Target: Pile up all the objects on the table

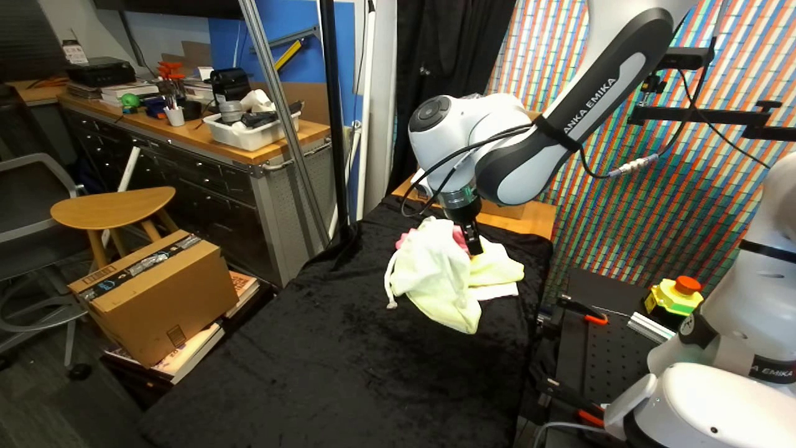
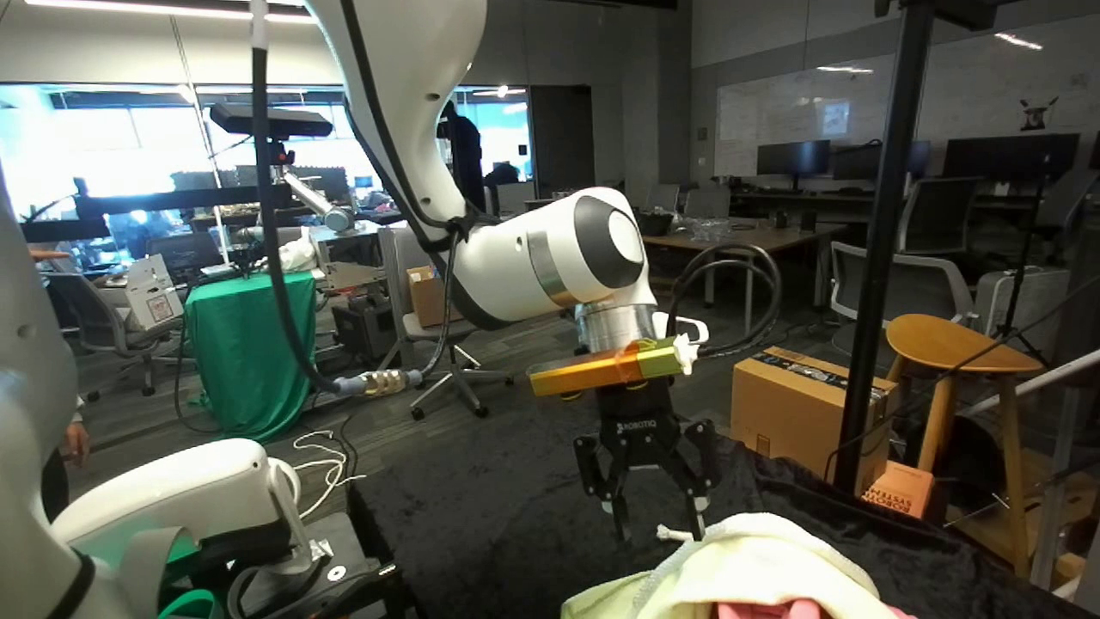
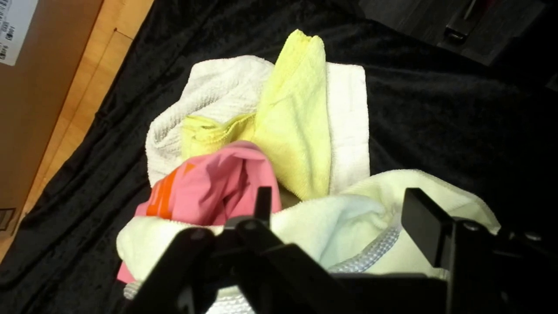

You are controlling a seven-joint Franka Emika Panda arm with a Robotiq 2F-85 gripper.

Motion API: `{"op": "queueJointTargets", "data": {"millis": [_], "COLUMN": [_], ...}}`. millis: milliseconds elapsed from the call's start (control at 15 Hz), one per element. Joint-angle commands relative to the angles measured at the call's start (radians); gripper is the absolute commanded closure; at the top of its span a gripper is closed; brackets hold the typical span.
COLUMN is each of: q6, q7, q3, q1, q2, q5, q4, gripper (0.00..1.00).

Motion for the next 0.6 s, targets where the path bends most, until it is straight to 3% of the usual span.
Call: {"op": "queueJointTargets", "data": {"millis": [0,533], "q6": [-0.035,-0.093], "q7": [-0.026,-0.169], "q3": [-0.008,0.007], "q1": [-0.002,-0.005], "q2": [-0.024,-0.225], "q5": [0.008,0.193], "q4": [0.004,-0.122], "gripper": [0.00,0.00]}}
